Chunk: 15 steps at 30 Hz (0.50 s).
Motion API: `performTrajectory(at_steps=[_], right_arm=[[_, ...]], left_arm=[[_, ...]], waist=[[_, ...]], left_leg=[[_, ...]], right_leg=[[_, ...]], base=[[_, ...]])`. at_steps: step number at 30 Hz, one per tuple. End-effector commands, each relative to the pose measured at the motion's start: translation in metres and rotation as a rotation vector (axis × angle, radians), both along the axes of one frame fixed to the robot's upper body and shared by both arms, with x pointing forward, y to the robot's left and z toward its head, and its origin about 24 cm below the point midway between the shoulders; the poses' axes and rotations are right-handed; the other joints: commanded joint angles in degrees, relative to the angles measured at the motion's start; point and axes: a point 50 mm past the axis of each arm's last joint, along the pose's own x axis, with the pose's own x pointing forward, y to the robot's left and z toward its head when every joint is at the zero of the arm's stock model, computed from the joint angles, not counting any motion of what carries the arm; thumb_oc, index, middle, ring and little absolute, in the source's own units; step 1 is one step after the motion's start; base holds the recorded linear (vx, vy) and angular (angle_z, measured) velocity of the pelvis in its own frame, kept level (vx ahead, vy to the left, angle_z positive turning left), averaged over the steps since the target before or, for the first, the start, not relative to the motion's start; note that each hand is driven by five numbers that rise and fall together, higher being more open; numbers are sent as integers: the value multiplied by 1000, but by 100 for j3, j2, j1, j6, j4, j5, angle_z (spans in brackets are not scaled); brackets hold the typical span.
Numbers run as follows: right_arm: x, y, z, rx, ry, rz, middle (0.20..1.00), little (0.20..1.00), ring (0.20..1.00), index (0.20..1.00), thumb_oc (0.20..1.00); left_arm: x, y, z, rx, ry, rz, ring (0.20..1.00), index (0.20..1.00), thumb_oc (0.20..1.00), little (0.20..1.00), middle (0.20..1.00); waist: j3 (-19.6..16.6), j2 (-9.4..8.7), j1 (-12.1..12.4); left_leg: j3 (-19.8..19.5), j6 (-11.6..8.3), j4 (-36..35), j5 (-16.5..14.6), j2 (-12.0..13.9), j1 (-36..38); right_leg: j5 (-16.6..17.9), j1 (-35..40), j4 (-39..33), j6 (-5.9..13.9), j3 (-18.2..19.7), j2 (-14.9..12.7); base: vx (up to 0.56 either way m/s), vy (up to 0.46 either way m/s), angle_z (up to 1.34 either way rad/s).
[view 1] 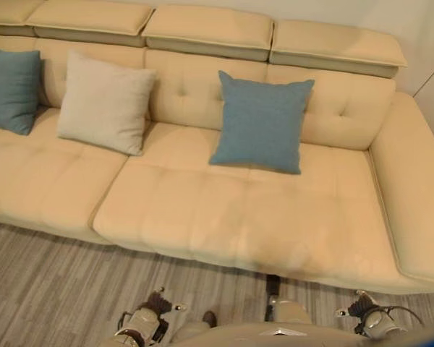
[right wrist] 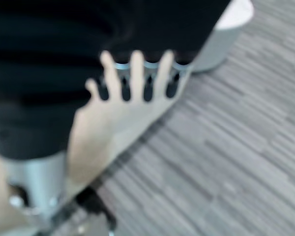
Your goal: Pick up all the scattered cushions and arrange them neatly on the sofa.
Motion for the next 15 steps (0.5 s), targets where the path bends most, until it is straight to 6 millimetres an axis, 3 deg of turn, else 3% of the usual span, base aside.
performTrajectory(at_steps=[1, 6, 10, 15], right_arm=[[19, -11, 9, -50, -23, 20, 1000, 1000, 1000, 1000, 1000], [11, -11, 7, -33, -5, -16, 1000, 1000, 1000, 1000, 1000], [7, -9, 5, -27, 4, -17, 1000, 1000, 1000, 1000, 1000], [3, -13, 5, -33, 5, -54, 1000, 1000, 1000, 1000, 1000]], left_arm=[[1, 24, 8, 75, -34, 62, 1000, 1000, 1000, 1000, 1000], [-10, 34, 8, 91, -6, 111, 1000, 1000, 1000, 1000, 1000], [-19, 30, 4, 73, 13, 146, 1000, 1000, 1000, 1000, 1000], [-27, 21, -1, 37, 32, 195, 1000, 1000, 1000, 1000, 1000]], waist=[[172, 299, 141], [55, 406, 296], [-185, 288, 448], [-319, 270, 414]], left_leg=[[-442, -219, 0, -135, 318, -200], [-394, -93, -126, 142, 344, -409], [-272, -184, -307, 221, 340, -433], [-154, -310, -623, 363, 485, -247]], right_leg=[[-960, -1, 566, 116, -42, 441], [-1543, 356, 1403, -37, 109, 682], [-1619, 945, 537, -35, -69, 666], [-1475, 1212, -119, -31, -7, 850]], base=[[-179, 79, -23], [-169, 35, -18], [-28, -102, -31], [18, -113, -21]])
